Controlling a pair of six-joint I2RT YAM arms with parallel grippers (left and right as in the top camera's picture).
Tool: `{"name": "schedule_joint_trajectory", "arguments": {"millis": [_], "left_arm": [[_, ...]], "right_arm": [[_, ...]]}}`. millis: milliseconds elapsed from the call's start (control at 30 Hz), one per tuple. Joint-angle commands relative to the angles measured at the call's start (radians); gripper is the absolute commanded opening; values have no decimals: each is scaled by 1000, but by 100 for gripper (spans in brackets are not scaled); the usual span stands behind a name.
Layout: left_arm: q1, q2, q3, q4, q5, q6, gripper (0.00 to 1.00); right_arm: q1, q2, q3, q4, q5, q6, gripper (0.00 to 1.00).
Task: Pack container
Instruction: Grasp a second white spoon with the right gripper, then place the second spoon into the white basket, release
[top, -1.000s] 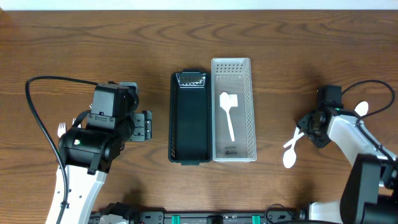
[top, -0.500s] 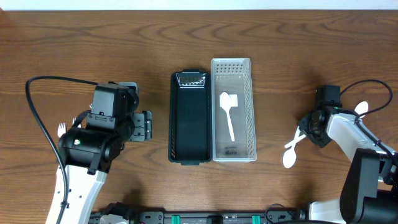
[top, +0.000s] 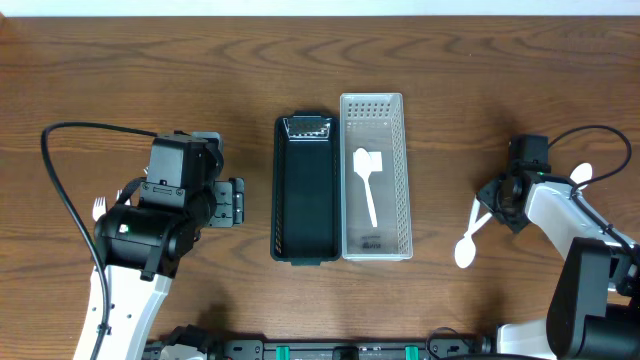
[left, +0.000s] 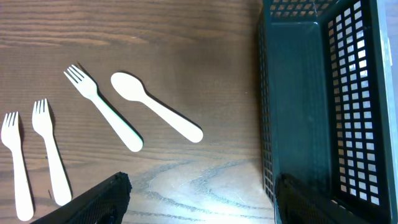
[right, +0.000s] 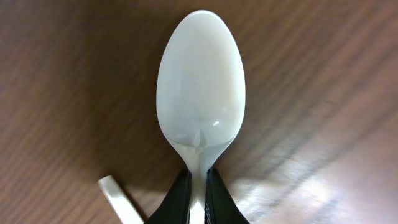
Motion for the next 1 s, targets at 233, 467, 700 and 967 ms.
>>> {"name": "schedule_joint_trajectory", "arguments": {"millis": [233,467,700,967], "left_arm": [[4,0,12,2,-8,-6,77],[4,0,12,2,-8,-6,77],[4,0,12,3,-8,-6,77],[4,0,12,3,-8,-6,77]], "right_arm": [[53,-128,248,-84,-161,-261,1],[267,-197,410,-163,-178,-528,1],[475,-172,422,-175,-172,-588,1],[535,18,422,-210,-174,-589,1]]}}
